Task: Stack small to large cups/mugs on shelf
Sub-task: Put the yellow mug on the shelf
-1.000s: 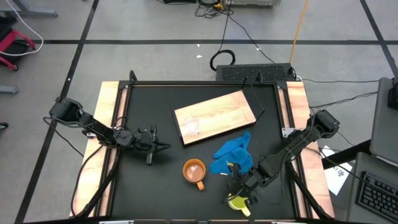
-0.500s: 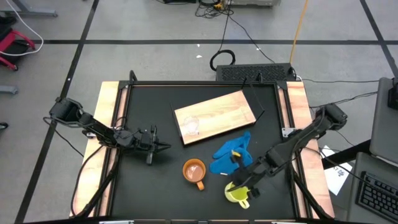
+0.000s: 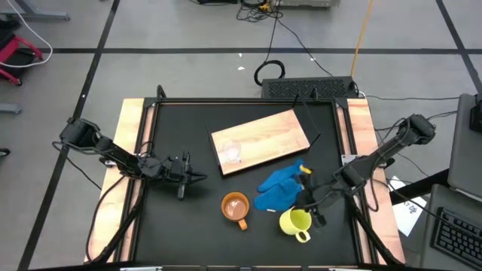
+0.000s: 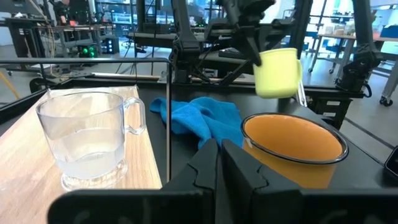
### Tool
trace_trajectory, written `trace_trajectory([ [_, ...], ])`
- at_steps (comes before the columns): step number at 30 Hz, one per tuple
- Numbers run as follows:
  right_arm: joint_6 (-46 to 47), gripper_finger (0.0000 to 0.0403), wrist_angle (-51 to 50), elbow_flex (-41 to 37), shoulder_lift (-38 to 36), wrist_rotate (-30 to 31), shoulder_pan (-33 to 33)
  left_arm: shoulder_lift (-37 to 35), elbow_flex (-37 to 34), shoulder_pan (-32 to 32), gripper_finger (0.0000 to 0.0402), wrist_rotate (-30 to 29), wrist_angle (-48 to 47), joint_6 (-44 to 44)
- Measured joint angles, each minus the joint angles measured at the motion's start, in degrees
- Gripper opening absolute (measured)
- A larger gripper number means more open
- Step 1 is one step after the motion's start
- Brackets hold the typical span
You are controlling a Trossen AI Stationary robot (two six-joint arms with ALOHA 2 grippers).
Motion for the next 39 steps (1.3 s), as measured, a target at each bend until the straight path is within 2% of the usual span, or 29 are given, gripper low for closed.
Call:
trace_trajectory([
  [10,1.81,0.0,13.56,-14.66,-8.67,1.08,-0.08,0.01,0.0,0.01,0.0026,-0.09,0.02,0.02],
  [17,1.28,0.0,19.47,-19.61,-10.37,1.67,-0.91,0.01,0.0,0.0,0.0026,-0.13,0.04,-0.21],
  [22,-1.3,0.0,23.84,-21.95,-10.48,1.53,-4.4,0.0,0.0,0.01,0.0026,-0.16,0.09,-0.15],
  [30,-7.12,0.0,28.25,-22.49,-10.48,-7.64,-12.46,0.02,0.0,0.02,0.0026,-0.17,0.11,-0.17],
  [39,-9.86,0.0,29.88,-22.49,-10.48,-14.66,-19.88,0.02,0.0,0.01,0.0026,-0.17,0.04,-0.14],
])
